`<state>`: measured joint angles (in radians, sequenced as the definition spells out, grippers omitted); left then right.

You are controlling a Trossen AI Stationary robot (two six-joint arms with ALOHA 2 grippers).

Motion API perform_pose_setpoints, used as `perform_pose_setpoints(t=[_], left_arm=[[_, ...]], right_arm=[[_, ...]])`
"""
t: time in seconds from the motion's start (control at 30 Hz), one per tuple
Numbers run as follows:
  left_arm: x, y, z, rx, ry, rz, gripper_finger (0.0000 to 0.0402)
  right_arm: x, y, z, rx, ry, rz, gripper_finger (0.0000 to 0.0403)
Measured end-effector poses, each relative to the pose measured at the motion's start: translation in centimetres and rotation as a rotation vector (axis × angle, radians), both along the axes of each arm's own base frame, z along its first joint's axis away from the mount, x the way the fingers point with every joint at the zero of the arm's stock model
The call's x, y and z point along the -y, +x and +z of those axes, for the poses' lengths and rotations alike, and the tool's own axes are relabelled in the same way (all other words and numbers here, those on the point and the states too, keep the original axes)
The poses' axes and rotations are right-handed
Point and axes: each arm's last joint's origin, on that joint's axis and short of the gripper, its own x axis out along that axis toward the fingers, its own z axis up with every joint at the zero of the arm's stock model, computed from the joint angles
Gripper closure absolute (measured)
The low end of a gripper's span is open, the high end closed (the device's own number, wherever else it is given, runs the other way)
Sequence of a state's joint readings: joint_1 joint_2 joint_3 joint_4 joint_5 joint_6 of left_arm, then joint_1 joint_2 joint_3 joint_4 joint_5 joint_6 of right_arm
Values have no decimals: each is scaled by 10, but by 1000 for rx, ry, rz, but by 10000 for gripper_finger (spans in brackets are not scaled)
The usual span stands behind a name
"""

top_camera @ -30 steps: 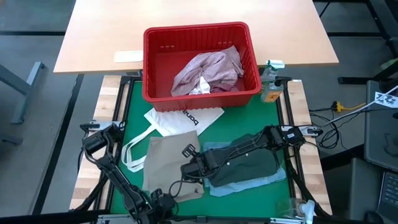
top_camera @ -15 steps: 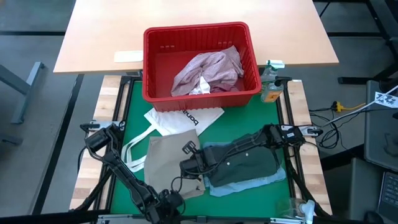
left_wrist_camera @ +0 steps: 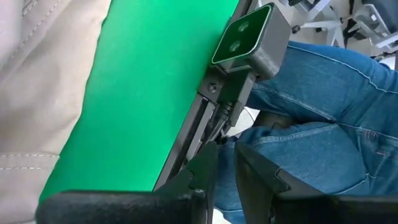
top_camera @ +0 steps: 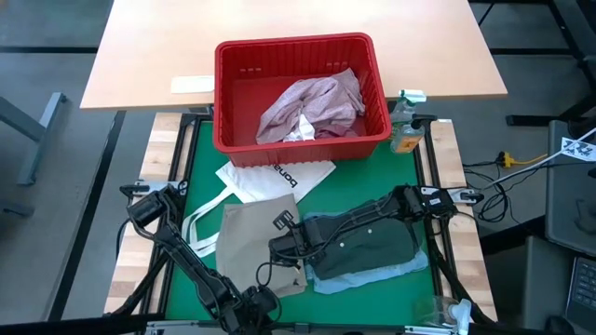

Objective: Fold laundry
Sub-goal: Stack the gray shorts on top of the green shirt

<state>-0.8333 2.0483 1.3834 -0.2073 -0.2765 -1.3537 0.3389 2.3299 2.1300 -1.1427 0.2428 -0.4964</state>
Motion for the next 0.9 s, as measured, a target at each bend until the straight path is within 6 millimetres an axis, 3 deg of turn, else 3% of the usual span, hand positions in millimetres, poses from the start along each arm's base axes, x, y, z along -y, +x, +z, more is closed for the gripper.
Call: perform_pose_setpoints(t=[0.9], left_arm=[[-23, 22, 0, 12, 1, 109, 351]], right_arm=[[0, -1, 0, -11, -2, 0, 398]])
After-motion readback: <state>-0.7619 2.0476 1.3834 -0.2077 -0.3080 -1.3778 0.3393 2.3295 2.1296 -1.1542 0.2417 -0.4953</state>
